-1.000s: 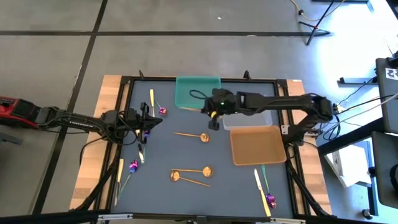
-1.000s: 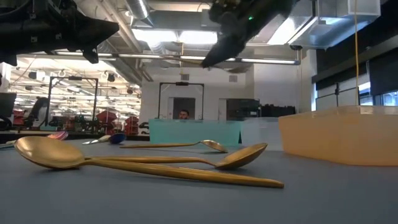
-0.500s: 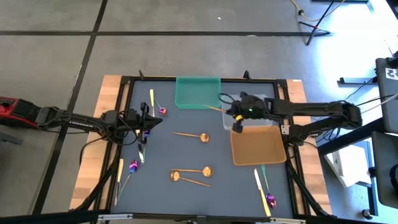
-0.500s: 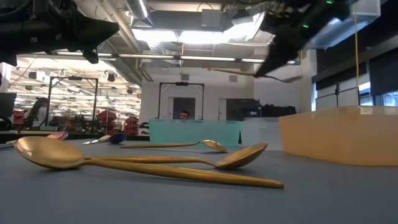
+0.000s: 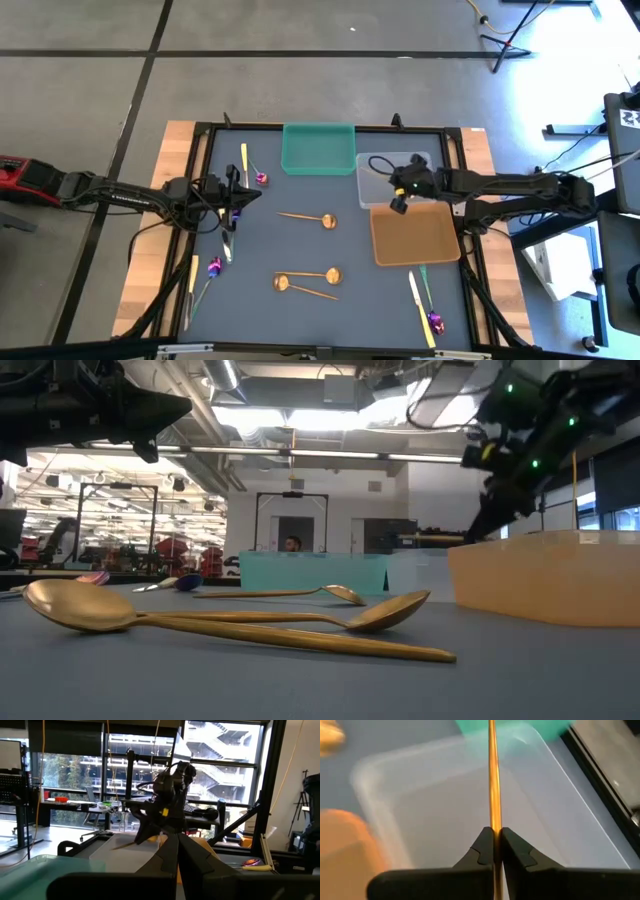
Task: Sort silverware by color (type)
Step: Put the gold spoon into the transparent bin
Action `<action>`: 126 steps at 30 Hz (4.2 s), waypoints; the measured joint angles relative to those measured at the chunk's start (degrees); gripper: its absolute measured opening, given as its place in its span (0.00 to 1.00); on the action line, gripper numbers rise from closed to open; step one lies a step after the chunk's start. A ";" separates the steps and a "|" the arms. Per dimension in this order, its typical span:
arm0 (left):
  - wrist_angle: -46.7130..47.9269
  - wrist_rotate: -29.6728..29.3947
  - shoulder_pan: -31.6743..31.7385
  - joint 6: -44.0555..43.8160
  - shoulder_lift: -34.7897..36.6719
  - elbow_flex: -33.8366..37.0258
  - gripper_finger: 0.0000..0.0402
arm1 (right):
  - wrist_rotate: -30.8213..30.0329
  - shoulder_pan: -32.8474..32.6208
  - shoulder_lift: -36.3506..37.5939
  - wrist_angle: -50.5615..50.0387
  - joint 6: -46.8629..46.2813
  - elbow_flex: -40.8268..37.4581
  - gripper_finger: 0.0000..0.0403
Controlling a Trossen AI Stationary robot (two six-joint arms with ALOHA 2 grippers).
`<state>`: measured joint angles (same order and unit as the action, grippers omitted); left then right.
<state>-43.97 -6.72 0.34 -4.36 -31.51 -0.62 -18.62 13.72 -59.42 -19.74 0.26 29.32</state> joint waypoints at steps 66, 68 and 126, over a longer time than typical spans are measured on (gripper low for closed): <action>1.04 4.33 0.00 1.53 -3.50 -0.02 0.01 | 21.72 -8.87 -52.92 29.92 -3.37 37.09 0.45; 0.78 4.35 0.00 1.55 -3.74 -0.02 0.01 | 21.73 -8.89 -53.96 29.72 -3.40 37.42 0.45; -0.68 4.26 0.00 1.53 -3.72 -0.02 0.01 | 22.21 -12.20 -63.32 34.09 -2.95 37.66 0.18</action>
<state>-44.64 -2.46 0.34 -2.83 -35.22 -0.64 3.59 1.52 -122.74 14.35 -2.69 66.98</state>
